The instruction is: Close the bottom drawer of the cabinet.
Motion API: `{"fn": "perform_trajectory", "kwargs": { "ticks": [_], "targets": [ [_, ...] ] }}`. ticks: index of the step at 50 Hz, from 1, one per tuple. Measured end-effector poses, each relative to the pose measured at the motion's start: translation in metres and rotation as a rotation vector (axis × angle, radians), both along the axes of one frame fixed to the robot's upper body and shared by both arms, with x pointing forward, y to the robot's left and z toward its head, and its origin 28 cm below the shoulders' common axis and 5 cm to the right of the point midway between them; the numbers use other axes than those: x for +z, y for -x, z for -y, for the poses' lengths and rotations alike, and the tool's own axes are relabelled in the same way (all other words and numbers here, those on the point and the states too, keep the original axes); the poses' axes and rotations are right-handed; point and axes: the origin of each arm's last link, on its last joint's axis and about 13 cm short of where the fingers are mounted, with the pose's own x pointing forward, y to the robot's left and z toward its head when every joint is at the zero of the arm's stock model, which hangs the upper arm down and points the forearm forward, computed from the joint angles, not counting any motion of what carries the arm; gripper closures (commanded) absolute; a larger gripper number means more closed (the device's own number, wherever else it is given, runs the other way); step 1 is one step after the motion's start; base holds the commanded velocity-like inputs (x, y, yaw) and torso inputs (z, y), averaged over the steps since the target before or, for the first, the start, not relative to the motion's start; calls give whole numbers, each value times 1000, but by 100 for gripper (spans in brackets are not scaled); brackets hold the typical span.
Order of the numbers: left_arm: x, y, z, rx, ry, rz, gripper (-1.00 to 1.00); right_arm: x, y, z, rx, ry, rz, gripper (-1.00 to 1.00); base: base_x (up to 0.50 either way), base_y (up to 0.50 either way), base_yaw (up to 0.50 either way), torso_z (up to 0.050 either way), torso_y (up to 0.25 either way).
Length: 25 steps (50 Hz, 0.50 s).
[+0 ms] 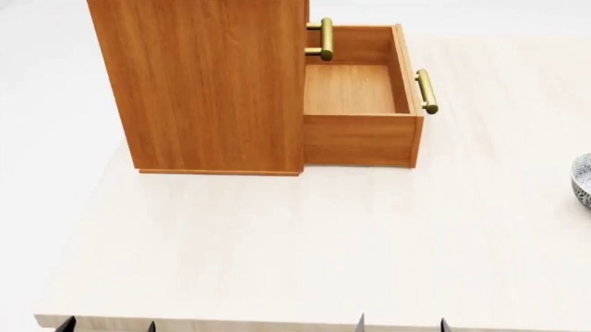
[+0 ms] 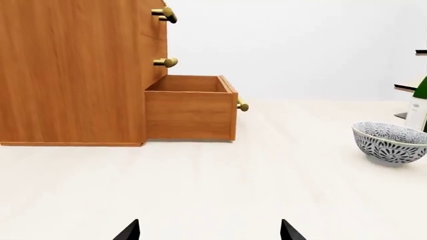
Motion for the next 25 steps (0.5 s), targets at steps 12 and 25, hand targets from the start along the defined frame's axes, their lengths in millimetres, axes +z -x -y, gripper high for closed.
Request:
{"fn": "perform_trajectory", "kwargs": {
  "ticks": [12, 25],
  "targets": [
    [5, 3, 0, -2, 6, 24, -100, 7, 4, -2, 1, 14, 29, -100, 0, 0, 0, 0, 0],
    [24, 15, 0, -7, 20, 101, -100, 27, 18, -9, 9, 54, 118, -100, 0, 0, 0, 0, 0]
  ]
}}
